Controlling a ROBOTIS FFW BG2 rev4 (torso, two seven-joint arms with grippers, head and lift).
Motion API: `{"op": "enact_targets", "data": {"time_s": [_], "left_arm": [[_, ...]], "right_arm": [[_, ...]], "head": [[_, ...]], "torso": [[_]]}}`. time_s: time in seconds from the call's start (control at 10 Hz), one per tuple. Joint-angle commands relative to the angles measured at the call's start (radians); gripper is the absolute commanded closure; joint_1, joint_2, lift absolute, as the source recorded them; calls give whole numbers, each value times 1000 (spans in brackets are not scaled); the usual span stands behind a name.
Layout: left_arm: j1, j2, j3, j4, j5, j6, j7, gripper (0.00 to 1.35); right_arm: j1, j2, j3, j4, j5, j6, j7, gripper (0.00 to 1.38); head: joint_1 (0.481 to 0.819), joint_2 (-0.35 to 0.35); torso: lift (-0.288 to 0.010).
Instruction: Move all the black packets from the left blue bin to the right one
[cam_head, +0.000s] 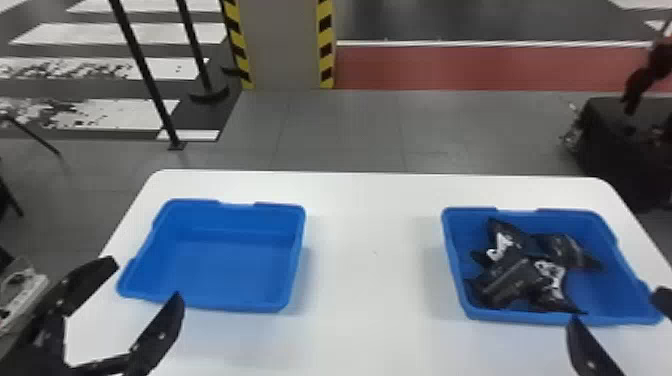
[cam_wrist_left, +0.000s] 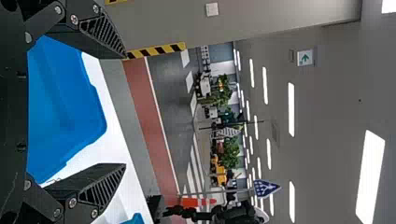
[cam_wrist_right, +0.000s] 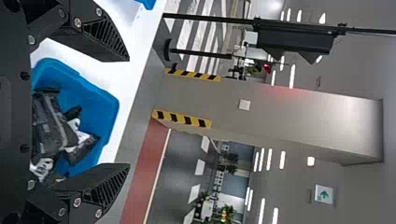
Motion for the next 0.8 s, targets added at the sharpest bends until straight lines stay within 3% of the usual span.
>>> {"op": "enact_targets", "data": {"time_s": [0.0, 0.3, 0.7], "left_arm": [[14, -3, -14, 24, 4, -59, 26, 219], [36, -3, -23, 24, 13, -128, 67, 220], [65, -3, -60, 24, 33, -113, 99, 220]], "right_arm": [[36, 1, 5, 24, 6, -7, -5, 234], [77, 1, 6, 61, -9, -24, -8, 234], [82, 1, 14, 63, -28, -31, -8, 234]], "head": [[695, 72], [695, 75], [695, 74]], "torso": [[-110], [-110], [-110]]}}
